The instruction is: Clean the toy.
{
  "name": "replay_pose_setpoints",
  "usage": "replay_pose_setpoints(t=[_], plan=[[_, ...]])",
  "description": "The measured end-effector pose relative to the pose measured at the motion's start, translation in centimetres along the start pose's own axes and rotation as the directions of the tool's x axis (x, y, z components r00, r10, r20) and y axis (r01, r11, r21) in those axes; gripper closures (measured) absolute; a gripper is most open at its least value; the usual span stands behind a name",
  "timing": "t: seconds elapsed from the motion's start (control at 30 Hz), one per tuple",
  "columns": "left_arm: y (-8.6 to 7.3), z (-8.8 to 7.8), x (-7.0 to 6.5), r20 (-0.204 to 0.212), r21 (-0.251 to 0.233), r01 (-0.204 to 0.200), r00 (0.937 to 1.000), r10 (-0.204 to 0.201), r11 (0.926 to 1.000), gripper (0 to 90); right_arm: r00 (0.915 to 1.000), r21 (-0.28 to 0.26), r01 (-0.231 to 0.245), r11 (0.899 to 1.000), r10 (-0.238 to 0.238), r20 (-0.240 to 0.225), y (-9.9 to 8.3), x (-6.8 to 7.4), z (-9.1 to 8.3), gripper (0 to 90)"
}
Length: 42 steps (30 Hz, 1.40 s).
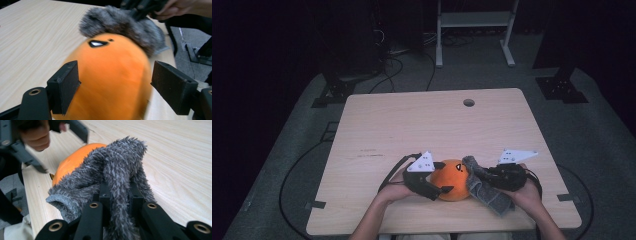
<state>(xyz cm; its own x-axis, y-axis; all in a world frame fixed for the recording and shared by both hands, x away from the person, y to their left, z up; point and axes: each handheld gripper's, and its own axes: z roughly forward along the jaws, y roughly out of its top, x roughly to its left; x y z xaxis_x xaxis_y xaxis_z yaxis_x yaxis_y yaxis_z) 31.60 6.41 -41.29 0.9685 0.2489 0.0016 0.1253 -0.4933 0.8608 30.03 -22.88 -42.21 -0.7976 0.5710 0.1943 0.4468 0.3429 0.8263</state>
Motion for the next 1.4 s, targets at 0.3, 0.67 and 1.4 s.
replay_pose_setpoints(t=[0.3,0.67,1.4], plan=[[0.3,3.4,1.7,0.020,0.086,0.045,0.9987,-0.047,0.9953,16.1,0.9998,0.013,-0.017,1.000,0.017,-0.012,-1.1,-1.0,-0.3,77.0],[0.4,3.7,-0.2,-0.072,0.092,0.032,0.9971,-0.026,0.9952,37.4,0.9995,0.016,-0.032,0.999,0.032,0.001,-1.8,-1.3,-0.7,76.5],[1.3,0.6,1.9,-0.227,0.037,0.059,0.9726,-0.049,0.9976,48.3,0.9754,-0.014,-0.103,0.995,0.104,0.194,-3.9,-5.1,-4.0,64.4]])
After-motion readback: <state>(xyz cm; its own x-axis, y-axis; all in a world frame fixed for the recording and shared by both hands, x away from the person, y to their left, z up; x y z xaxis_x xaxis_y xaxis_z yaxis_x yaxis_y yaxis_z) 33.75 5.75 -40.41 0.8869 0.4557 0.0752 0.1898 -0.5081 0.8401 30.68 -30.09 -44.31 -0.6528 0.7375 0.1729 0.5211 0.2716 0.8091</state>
